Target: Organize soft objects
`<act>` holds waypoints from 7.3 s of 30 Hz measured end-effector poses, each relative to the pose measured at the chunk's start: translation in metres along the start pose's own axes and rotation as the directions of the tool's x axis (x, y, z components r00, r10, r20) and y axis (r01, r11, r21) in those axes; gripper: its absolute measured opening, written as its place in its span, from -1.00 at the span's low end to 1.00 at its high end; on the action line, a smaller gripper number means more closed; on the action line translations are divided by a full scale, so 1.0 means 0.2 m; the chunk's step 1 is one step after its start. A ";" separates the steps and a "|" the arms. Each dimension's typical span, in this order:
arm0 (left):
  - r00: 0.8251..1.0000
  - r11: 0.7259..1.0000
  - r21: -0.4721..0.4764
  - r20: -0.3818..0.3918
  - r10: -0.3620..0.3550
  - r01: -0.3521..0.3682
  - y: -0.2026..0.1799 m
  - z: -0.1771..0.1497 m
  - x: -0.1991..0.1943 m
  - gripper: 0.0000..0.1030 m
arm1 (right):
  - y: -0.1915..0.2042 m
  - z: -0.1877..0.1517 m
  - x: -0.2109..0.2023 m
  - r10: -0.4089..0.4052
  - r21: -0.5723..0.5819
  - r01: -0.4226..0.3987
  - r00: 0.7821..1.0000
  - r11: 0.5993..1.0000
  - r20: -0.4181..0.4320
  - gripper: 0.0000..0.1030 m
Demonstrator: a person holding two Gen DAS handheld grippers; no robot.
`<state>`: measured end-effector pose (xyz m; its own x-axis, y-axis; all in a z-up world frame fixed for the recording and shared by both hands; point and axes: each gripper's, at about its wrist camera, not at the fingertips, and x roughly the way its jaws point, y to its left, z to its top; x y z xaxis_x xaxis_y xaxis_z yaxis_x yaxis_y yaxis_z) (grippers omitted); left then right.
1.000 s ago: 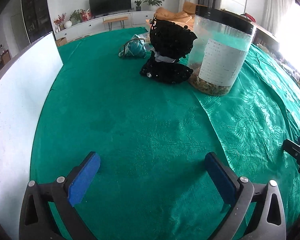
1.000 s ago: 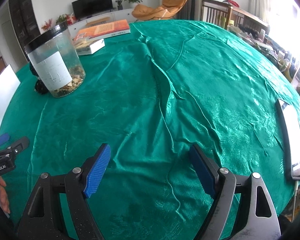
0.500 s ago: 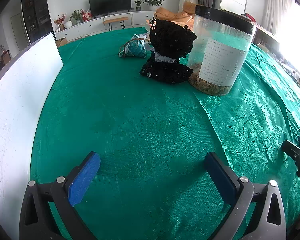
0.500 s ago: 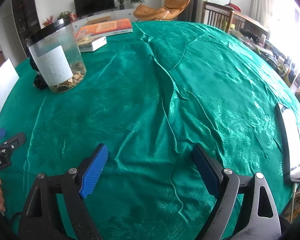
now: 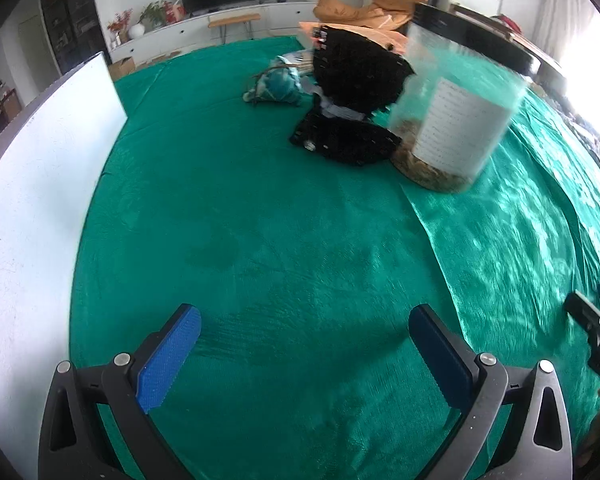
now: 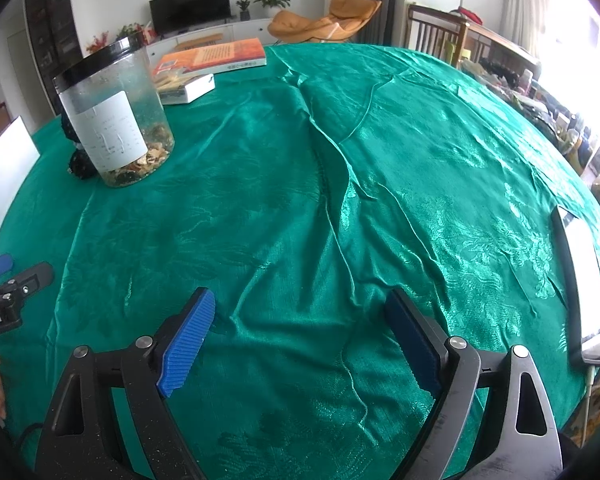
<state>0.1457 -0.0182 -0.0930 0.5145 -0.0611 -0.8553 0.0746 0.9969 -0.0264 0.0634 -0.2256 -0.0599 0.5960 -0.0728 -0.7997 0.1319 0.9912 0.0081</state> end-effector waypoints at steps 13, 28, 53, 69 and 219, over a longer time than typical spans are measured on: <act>0.993 0.936 -0.332 0.034 -0.116 0.121 0.41 0.86 0.19 0.99 | 0.00 0.00 0.00 0.000 -0.001 0.000 1.000 1.000 0.000 0.75; 0.995 0.995 -0.067 -0.058 -0.083 0.079 0.21 0.83 0.42 -0.21 | 0.01 0.01 0.00 -0.003 -0.002 0.003 1.000 1.000 -0.007 0.82; 0.999 0.998 0.058 0.038 0.024 -0.026 0.07 -0.11 -0.13 0.74 | 0.02 0.01 0.01 0.013 -0.011 -0.013 1.000 1.000 -0.004 0.83; 0.992 0.998 -0.025 0.115 0.056 -0.053 0.20 -0.24 -0.12 0.61 | 0.69 0.20 0.06 0.446 -0.071 -0.446 0.895 0.892 -0.018 0.77; 0.995 0.994 0.111 0.097 -0.017 0.006 0.07 1.32 0.26 1.00 | 0.43 -0.19 -0.11 0.239 -0.181 -0.231 0.971 0.956 0.025 0.73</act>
<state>0.3990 -0.0199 -0.0013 0.5937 -0.0830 -0.8004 0.1725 0.9847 0.0257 0.0316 -0.1351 -0.0648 0.6301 0.1632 -0.7591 -0.1545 0.9845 0.0834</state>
